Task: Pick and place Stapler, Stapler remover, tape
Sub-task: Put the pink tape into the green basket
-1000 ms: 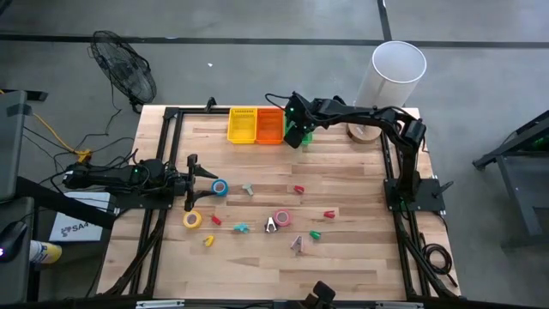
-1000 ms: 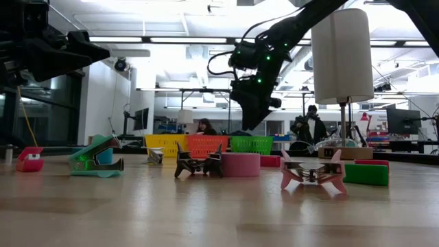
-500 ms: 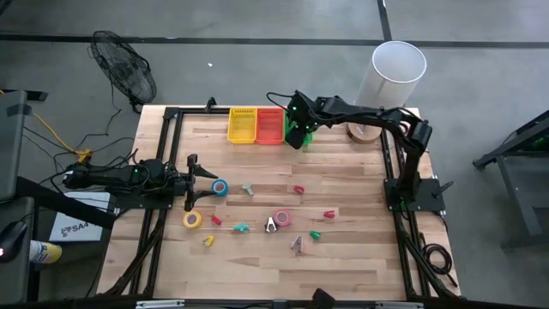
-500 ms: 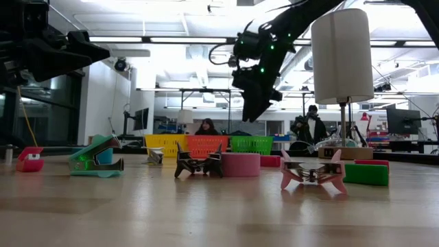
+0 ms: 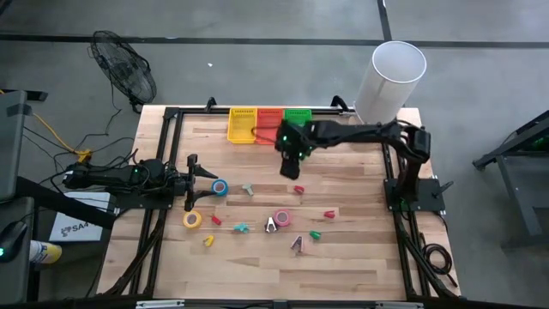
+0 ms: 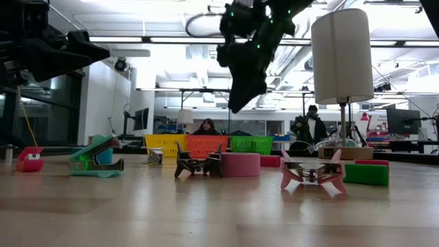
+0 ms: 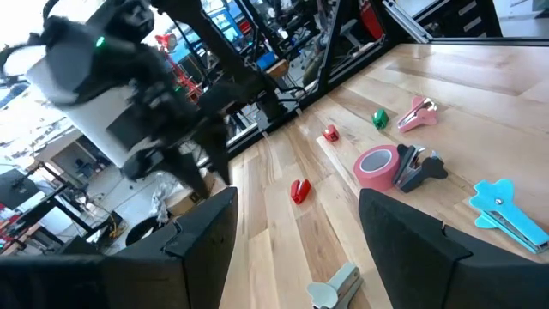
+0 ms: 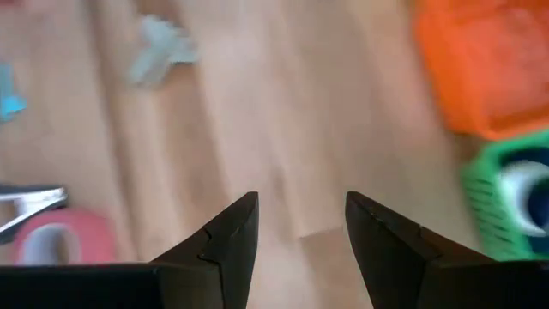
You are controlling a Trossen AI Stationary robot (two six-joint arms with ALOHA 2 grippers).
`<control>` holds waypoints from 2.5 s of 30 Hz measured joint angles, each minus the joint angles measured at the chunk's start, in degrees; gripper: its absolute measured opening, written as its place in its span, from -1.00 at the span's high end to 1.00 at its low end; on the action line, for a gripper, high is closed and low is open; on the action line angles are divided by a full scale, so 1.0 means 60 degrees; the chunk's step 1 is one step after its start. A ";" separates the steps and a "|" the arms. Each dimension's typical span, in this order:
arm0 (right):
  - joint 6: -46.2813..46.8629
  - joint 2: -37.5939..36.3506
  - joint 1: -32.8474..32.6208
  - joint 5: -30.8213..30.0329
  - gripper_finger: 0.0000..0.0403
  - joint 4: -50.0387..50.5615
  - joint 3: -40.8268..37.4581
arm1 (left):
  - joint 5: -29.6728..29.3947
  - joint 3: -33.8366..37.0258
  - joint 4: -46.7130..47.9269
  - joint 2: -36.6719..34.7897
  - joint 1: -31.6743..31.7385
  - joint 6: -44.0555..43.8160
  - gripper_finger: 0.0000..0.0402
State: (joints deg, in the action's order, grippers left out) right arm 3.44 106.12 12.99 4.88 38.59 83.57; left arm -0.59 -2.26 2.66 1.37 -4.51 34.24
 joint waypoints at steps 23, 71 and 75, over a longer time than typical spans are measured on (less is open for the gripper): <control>0.0722 0.0337 -0.3072 -0.1752 0.17 -0.0230 -0.0004 | -0.0002 0.0000 0.0000 0.0000 -0.0002 0.0000 -0.19; 0.7825 0.2150 -0.4295 -0.2571 0.17 -0.0280 -0.0011 | -0.0002 -0.0001 0.0000 0.0000 -0.0004 0.0000 -0.19; 0.8334 0.2157 -0.4295 -0.2354 0.18 -0.0094 -0.0011 | -0.0002 -0.0004 0.0000 0.0000 -0.0003 0.0000 -0.19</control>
State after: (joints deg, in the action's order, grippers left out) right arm 53.45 119.07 -12.78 -9.24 38.02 83.50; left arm -0.60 -2.28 2.65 1.37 -4.53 34.24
